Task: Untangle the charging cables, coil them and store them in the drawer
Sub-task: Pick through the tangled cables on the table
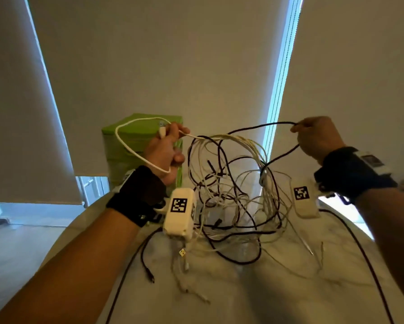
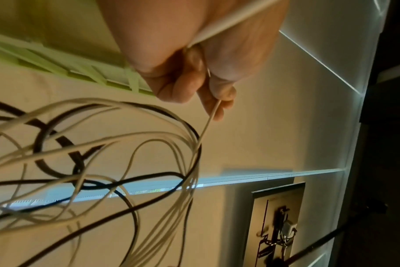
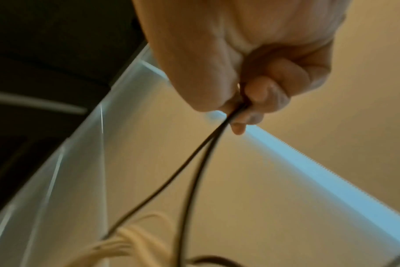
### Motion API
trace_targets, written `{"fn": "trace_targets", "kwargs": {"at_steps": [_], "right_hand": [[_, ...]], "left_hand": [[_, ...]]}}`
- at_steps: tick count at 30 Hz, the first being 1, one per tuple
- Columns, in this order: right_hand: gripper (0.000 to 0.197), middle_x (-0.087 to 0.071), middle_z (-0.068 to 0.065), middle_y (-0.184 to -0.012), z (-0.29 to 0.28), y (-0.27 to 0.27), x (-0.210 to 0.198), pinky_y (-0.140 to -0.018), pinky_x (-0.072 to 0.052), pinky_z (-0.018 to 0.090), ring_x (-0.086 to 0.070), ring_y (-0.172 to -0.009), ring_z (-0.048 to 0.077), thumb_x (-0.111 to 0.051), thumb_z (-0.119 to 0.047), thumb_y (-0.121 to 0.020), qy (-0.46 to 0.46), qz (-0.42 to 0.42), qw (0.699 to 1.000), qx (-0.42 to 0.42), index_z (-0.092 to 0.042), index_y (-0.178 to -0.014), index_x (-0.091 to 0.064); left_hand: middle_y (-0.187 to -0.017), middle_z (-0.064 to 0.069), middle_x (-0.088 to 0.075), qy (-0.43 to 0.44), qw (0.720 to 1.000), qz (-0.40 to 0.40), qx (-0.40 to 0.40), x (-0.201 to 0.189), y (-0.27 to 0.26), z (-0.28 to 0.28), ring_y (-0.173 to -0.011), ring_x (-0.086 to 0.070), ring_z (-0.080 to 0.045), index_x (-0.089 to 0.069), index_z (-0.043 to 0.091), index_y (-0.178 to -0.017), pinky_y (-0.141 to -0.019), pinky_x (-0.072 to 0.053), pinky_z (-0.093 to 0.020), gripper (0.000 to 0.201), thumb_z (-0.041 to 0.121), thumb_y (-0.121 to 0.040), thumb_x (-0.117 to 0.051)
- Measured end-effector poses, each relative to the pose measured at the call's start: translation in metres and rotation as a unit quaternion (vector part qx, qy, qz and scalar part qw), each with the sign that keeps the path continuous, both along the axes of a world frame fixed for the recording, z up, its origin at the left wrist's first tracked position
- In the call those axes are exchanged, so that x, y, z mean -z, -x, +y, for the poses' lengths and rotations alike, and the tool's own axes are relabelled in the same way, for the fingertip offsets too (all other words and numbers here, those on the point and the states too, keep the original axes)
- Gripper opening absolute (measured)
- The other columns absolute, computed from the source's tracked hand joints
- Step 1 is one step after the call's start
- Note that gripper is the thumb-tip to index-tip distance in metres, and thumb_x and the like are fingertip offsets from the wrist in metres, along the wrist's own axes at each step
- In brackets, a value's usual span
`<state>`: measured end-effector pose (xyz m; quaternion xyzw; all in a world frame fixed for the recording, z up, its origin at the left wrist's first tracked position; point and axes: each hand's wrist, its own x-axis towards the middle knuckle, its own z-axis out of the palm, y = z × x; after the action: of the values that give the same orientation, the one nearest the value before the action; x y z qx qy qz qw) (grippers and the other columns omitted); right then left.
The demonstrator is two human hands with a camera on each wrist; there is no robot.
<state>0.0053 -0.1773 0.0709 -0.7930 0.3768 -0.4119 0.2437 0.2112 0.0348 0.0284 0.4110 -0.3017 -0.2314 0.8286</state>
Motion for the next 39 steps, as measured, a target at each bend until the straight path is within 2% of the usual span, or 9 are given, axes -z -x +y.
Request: {"fn": "trace_targets", "kwargs": {"at_steps": [3, 9, 13, 16, 19, 23, 26, 31, 39], "right_hand": [[0.026, -0.067, 0.018, -0.113, -0.017, 0.010, 0.022, -0.091, -0.044, 0.035, -0.059, -0.107, 0.037, -0.048, -0.010, -0.092, 0.021, 0.094, 0.995, 0.035, -0.006, -0.101, -0.072], [0.027, -0.062, 0.018, -0.121, -0.009, 0.011, 0.046, -0.084, -0.042, 0.034, -0.057, -0.105, 0.036, -0.051, -0.020, -0.096, 0.032, 0.234, 0.971, 0.045, -0.009, -0.117, -0.065], [0.049, -0.046, 0.018, -0.132, 0.069, -0.006, 0.032, -0.096, -0.043, 0.044, -0.051, -0.114, 0.034, -0.057, -0.038, -0.093, 0.257, 0.121, 0.959, -0.018, -0.018, -0.137, -0.049], [0.063, -0.049, 0.009, -0.131, 0.121, -0.031, 0.040, -0.098, -0.042, 0.045, -0.049, -0.117, 0.026, -0.054, -0.057, -0.089, 0.359, 0.202, 0.904, -0.116, -0.024, -0.140, -0.042], [0.055, -0.054, 0.005, -0.125, 0.111, -0.049, 0.060, -0.096, -0.045, 0.042, -0.053, -0.112, 0.025, -0.053, -0.050, -0.092, 0.304, 0.310, 0.893, -0.117, -0.024, -0.139, -0.042], [0.024, -0.062, 0.004, -0.100, 0.083, -0.049, 0.068, -0.075, -0.053, 0.037, -0.060, -0.083, 0.023, -0.045, -0.026, -0.098, 0.240, 0.213, 0.940, -0.118, -0.018, -0.115, -0.060], [0.012, -0.056, 0.002, -0.078, 0.071, -0.049, 0.055, -0.057, -0.040, 0.027, -0.052, -0.064, 0.019, -0.044, -0.024, -0.099, 0.222, 0.210, 0.950, -0.071, -0.015, -0.098, -0.052], [0.022, -0.067, 0.024, -0.090, 0.007, -0.029, 0.040, -0.076, -0.054, 0.043, -0.067, -0.084, 0.038, -0.043, -0.011, -0.092, 0.057, 0.192, 0.980, -0.011, 0.003, -0.087, -0.059], [0.028, -0.060, 0.021, -0.115, 0.008, -0.026, 0.057, -0.076, -0.044, 0.033, -0.059, -0.102, 0.036, -0.054, -0.020, -0.094, 0.064, 0.342, 0.937, 0.044, 0.002, -0.110, -0.059]], "left_hand": [[-0.052, 0.011, -0.055, -0.010, 0.999, -0.011, -0.037, -0.005, -0.006, 0.011, -0.035, -0.028, -0.002, -0.051, 0.015, -0.080, -0.033, -0.024, -0.012, 0.026, 0.023, -0.103, -0.041], [-0.081, 0.004, -0.069, -0.071, 0.988, -0.076, -0.111, -0.006, 0.009, 0.019, -0.043, -0.039, 0.000, -0.062, 0.020, -0.075, -0.049, -0.032, -0.020, 0.022, 0.023, -0.096, -0.057], [-0.087, 0.000, -0.072, -0.121, 0.980, -0.120, -0.101, -0.003, 0.032, 0.011, -0.060, -0.059, 0.005, -0.065, 0.021, -0.076, -0.054, -0.036, -0.023, 0.014, 0.020, -0.090, -0.065], [-0.081, -0.001, -0.071, -0.137, 0.974, -0.155, -0.089, 0.001, 0.046, 0.004, -0.044, -0.051, 0.005, -0.067, 0.020, -0.080, -0.042, -0.031, -0.015, 0.009, 0.020, -0.089, -0.067], [-0.080, 0.001, -0.070, -0.137, 0.975, -0.152, -0.089, 0.001, 0.044, 0.011, -0.049, -0.053, 0.004, -0.067, 0.017, -0.085, -0.041, -0.032, -0.015, 0.007, 0.020, -0.091, -0.064], [-0.078, 0.004, -0.072, -0.134, 0.976, -0.150, -0.084, 0.003, 0.030, 0.028, -0.055, -0.054, -0.002, -0.067, 0.015, -0.085, -0.046, -0.035, -0.018, 0.012, 0.019, -0.094, -0.061], [-0.074, 0.008, -0.070, -0.108, 0.985, -0.109, -0.079, 0.006, 0.017, 0.037, -0.052, -0.040, -0.005, -0.072, 0.022, -0.074, -0.041, -0.030, -0.016, 0.025, 0.024, -0.095, -0.059], [-0.075, 0.008, -0.068, -0.058, 0.993, -0.051, -0.087, 0.007, -0.010, 0.052, -0.051, -0.032, -0.005, -0.071, 0.029, -0.054, -0.037, -0.025, -0.014, 0.046, 0.025, -0.097, -0.054], [-0.074, 0.005, -0.067, -0.043, 0.994, -0.024, -0.094, 0.009, -0.016, 0.053, -0.036, -0.031, -0.001, -0.066, 0.020, -0.062, -0.036, -0.027, -0.013, 0.038, 0.022, -0.098, -0.053]]}}
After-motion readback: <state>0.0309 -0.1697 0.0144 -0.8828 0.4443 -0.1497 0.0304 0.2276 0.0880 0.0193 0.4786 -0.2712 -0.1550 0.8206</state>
